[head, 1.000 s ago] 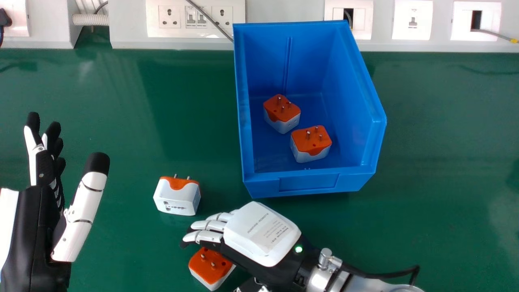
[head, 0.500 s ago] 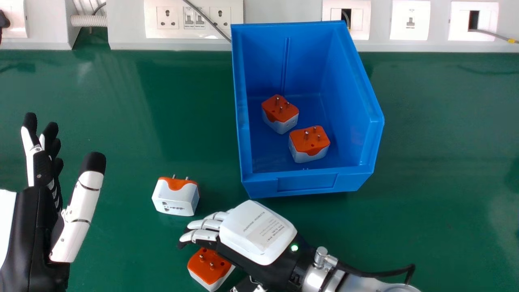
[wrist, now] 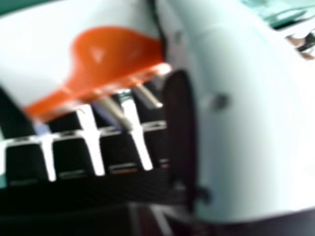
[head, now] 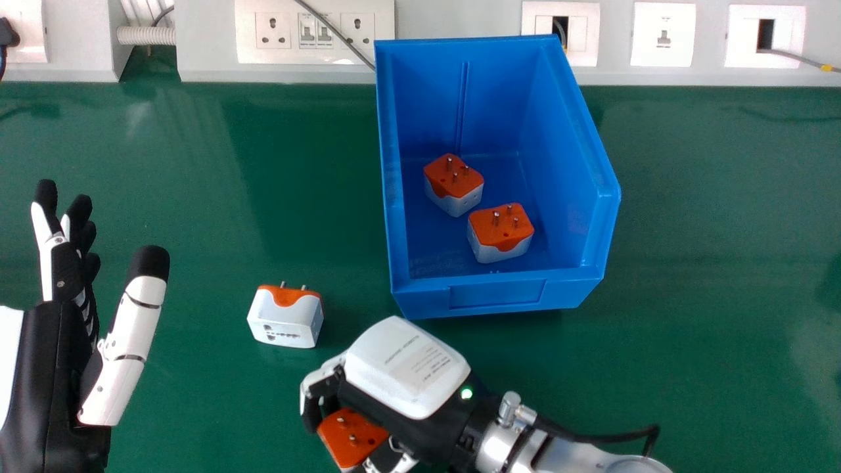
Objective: Pick all objects and put in blue box
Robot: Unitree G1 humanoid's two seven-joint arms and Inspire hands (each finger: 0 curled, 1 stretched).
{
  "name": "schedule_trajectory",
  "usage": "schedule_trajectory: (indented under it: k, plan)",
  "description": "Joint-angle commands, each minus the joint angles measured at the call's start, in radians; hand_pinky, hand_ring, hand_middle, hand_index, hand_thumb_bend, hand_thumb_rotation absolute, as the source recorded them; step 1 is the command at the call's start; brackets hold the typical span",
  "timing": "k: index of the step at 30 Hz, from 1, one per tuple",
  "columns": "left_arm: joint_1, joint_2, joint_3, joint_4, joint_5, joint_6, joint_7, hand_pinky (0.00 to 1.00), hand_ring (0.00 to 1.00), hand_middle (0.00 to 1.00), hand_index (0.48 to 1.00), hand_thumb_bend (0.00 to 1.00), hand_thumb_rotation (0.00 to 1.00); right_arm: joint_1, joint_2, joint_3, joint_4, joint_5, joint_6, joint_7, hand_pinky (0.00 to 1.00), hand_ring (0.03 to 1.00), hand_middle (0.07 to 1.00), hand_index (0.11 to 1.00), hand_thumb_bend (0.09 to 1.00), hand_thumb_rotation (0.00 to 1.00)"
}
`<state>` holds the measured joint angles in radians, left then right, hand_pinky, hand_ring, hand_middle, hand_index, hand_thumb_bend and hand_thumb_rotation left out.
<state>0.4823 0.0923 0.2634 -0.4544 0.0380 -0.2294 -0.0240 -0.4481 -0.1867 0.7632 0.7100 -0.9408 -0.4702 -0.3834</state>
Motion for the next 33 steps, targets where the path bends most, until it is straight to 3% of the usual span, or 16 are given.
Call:
schedule_trajectory:
  k: [1, 9, 12, 15, 19, 22, 26, 30, 33]
  plan:
    - [-0.001, 0.011, 0.014, -0.018, -0.004, -0.023, -0.004, 1.00, 1.00, 1.00, 1.000, 0.56, 0.79, 0.007, -0.021, 0.001, 0.005, 0.000, 0.033, 0.072, 0.16, 0.209, 0.289, 0.477, 0.488, 0.14]
    - [-0.007, 0.014, 0.014, -0.026, -0.007, -0.010, -0.003, 1.00, 1.00, 1.00, 1.000, 0.61, 0.79, 0.026, -0.022, -0.022, -0.038, 0.062, 0.050, 0.158, 0.17, 0.225, 0.289, 0.472, 0.481, 0.16]
    - [-0.008, 0.017, 0.017, -0.024, -0.001, -0.014, -0.003, 1.00, 1.00, 1.00, 1.000, 0.62, 0.79, 0.033, -0.018, -0.033, -0.037, 0.089, 0.049, 0.170, 0.19, 0.245, 0.308, 0.472, 0.481, 0.16]
    - [-0.010, 0.017, 0.017, -0.022, -0.008, -0.017, -0.006, 1.00, 1.00, 1.00, 1.000, 0.61, 0.78, 0.040, -0.014, -0.042, -0.041, 0.104, 0.053, 0.174, 0.20, 0.250, 0.315, 0.473, 0.480, 0.16]
    - [-0.014, 0.015, 0.017, -0.019, 0.005, -0.019, 0.000, 1.00, 1.00, 1.00, 1.000, 0.59, 0.77, 0.068, -0.017, -0.060, -0.082, 0.123, 0.047, 0.160, 0.18, 0.233, 0.303, 0.473, 0.481, 0.16]
    - [-0.019, 0.016, 0.017, -0.014, 0.005, -0.017, 0.001, 1.00, 1.00, 1.00, 1.000, 0.59, 0.78, 0.121, -0.029, -0.084, -0.164, 0.137, 0.032, 0.138, 0.15, 0.202, 0.271, 0.471, 0.483, 0.15]
    - [-0.022, 0.014, 0.016, -0.014, -0.004, -0.010, -0.002, 1.00, 1.00, 1.00, 1.000, 0.60, 0.78, 0.207, -0.065, -0.116, -0.333, 0.165, 0.040, 0.194, 0.13, 0.175, 0.244, 0.471, 0.481, 0.16]
    - [-0.022, 0.014, 0.016, -0.016, 0.005, -0.002, 0.001, 1.00, 1.00, 1.00, 1.000, 0.60, 0.78, 0.310, -0.101, -0.164, -0.505, 0.202, 0.025, 0.209, 0.12, 0.158, 0.228, 0.471, 0.482, 0.15]
    - [-0.024, 0.016, 0.016, -0.017, 0.014, 0.005, 0.002, 1.00, 1.00, 1.00, 1.000, 0.58, 0.79, 0.396, -0.124, -0.211, -0.648, 0.209, 0.032, 0.199, 0.08, 0.108, 0.164, 0.470, 0.482, 0.16]
